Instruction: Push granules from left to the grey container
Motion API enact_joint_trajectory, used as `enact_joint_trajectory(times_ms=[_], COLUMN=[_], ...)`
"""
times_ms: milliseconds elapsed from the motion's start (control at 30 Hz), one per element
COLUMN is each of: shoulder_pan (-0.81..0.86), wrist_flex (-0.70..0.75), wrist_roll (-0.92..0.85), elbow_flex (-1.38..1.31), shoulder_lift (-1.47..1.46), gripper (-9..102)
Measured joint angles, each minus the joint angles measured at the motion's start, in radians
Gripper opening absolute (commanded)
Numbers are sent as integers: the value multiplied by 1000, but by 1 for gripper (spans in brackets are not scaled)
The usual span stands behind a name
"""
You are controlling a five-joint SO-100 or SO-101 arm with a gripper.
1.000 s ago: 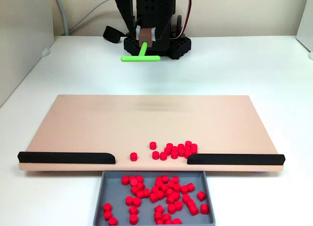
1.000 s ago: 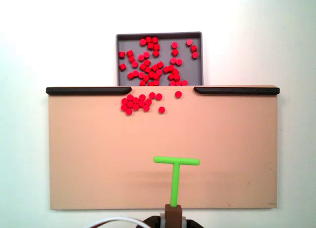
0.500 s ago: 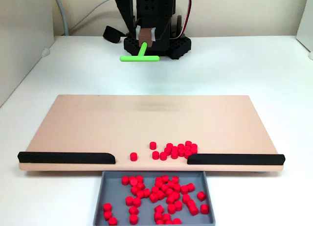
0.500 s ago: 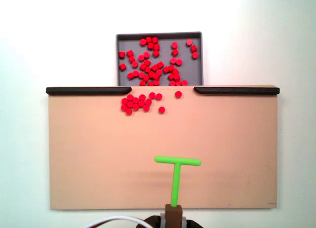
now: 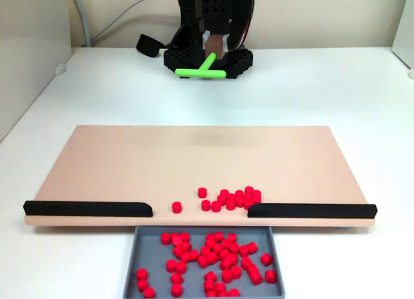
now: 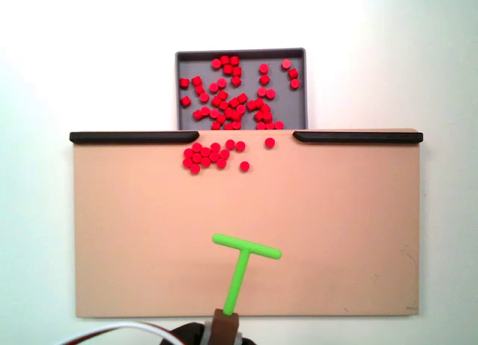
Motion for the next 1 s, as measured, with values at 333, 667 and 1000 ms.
enact_joint_trajectory(times_ms=[333,667,1000], shoulder_pan=[-91,-209,-262], wrist_flex=[0,0,-5], wrist_roll=[532,839,1000], elbow_flex=[-2,-91,-359], shoulder_lift=[-37,-146,-411], gripper=[0,0,0])
